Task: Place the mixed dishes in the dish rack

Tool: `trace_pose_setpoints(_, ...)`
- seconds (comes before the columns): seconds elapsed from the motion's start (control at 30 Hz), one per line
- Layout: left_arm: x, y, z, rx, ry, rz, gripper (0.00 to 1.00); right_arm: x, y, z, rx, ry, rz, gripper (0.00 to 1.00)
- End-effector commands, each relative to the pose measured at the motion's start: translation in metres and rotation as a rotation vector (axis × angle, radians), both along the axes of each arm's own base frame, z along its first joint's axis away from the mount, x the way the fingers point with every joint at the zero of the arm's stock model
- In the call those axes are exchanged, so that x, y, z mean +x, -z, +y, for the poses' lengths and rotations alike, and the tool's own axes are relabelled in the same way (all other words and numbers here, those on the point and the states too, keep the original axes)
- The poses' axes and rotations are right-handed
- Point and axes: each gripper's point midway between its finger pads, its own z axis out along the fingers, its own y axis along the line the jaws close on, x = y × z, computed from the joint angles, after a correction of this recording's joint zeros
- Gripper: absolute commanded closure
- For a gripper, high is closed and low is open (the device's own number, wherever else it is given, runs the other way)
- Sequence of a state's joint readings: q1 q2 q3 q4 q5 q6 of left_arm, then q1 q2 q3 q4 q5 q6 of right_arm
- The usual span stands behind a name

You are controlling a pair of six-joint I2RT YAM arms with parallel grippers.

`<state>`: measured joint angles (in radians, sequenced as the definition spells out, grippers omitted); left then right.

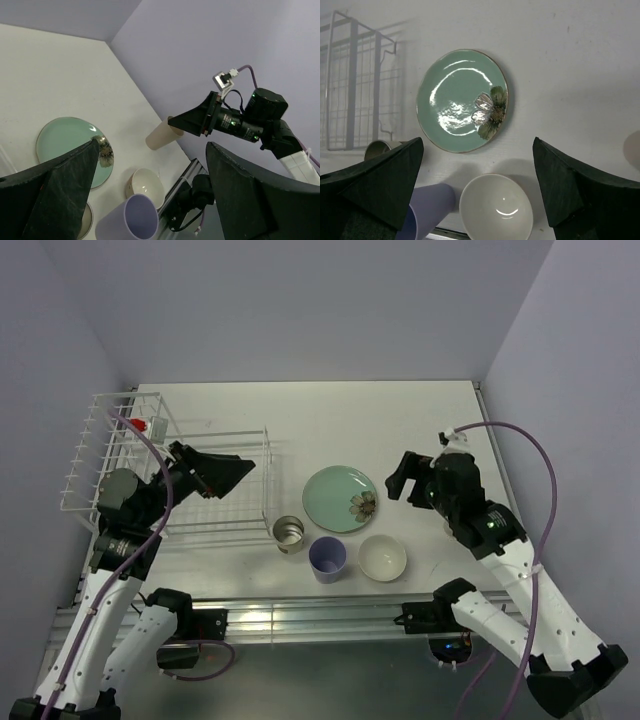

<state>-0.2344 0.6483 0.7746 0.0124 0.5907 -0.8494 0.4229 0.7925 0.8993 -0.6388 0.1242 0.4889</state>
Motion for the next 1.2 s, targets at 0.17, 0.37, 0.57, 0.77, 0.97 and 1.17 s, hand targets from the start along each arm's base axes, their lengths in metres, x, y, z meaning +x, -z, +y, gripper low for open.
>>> trace_pose_setpoints(0.17,0.016,0.018,0.011,0.076,-0.102,0.079,0.07,-0.047,0.038,-0.019,0.041,0.105,0.166,0.04)
trace_pose_setpoints(0.37,0.017,0.028,0.012,0.089,-0.109,0.115,0.07,-0.081,0.085,0.0,0.187,0.142,0.412,0.14)
trace_pose_setpoints(0.57,0.017,0.034,0.01,0.085,-0.093,0.142,0.08,-0.105,0.117,-0.022,0.169,0.317,0.513,0.18)
trace_pose_setpoints(0.77,0.013,0.035,0.009,0.077,-0.086,0.144,0.08,-0.105,0.118,-0.024,0.152,0.348,0.532,0.18)
trace_pose_setpoints(0.97,0.01,0.033,0.008,0.088,-0.068,0.152,0.1,-0.113,0.135,-0.017,0.154,0.351,0.581,0.2)
trace_pose_setpoints(1.17,0.011,0.036,0.008,0.102,-0.068,0.162,0.1,-0.121,0.151,-0.004,0.144,0.332,0.637,0.25)
